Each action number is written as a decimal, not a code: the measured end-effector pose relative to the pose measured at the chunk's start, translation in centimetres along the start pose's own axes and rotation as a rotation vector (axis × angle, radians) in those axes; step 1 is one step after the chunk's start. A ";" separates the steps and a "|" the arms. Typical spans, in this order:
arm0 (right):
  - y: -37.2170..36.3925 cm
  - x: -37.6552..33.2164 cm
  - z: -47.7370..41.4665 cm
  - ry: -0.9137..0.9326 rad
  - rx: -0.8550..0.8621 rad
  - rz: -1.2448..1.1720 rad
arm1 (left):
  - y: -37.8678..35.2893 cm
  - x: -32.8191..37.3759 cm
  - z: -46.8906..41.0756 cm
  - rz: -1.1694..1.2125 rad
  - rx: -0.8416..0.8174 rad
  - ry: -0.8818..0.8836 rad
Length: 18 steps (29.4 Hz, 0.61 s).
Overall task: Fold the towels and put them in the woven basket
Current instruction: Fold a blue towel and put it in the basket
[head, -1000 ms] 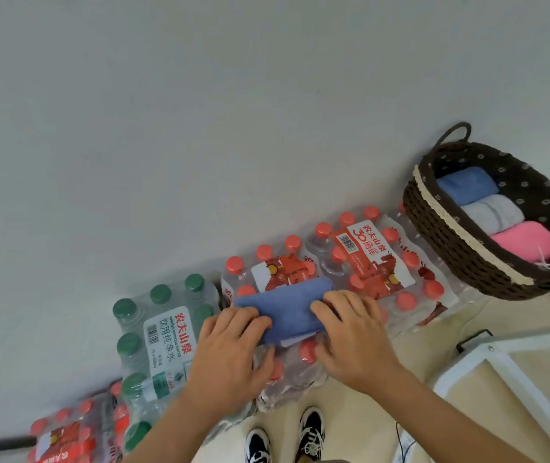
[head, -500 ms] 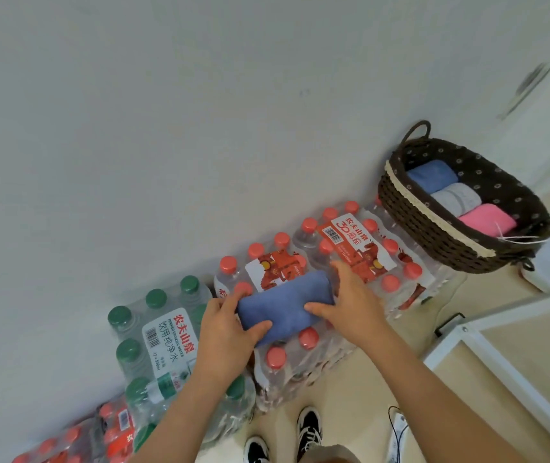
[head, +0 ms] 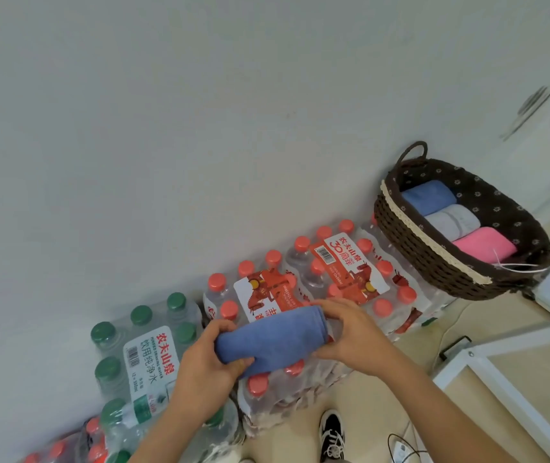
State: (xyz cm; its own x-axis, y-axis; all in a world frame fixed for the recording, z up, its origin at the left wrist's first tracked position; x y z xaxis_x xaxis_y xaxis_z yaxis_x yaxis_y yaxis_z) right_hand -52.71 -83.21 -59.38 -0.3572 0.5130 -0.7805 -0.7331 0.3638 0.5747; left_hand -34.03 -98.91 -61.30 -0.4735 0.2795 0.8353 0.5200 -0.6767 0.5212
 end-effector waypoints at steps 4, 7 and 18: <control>3.3 -1.2 -0.4 -0.088 -0.171 -0.513 | 0.3 4.4 -1.3 0.466 0.060 0.047; 8.2 -1.1 -1.3 -0.104 -0.130 -0.798 | -2.0 9.7 -3.1 0.554 0.061 0.011; 29.3 5.9 -6.3 -0.213 0.166 -0.815 | -16.6 27.4 -14.5 0.144 -0.034 -0.229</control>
State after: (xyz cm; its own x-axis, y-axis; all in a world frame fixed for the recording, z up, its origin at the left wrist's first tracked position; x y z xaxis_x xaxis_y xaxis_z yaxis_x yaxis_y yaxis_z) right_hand -79.96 -74.44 -48.71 0.3727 0.1714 -0.9120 -0.6133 0.7831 -0.1035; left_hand -65.92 -89.95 -49.63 -0.2217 0.3227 0.9202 0.5441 -0.7421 0.3914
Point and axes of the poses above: each hand's wrist, its own z-axis away from the middle knuckle, its own y-axis out of the back of the hand, x = y × z, the point moved 3 cm from there along -z, towards the middle knuckle, and after that the axes turned 4 degrees about -z, right-handed, at the moved point
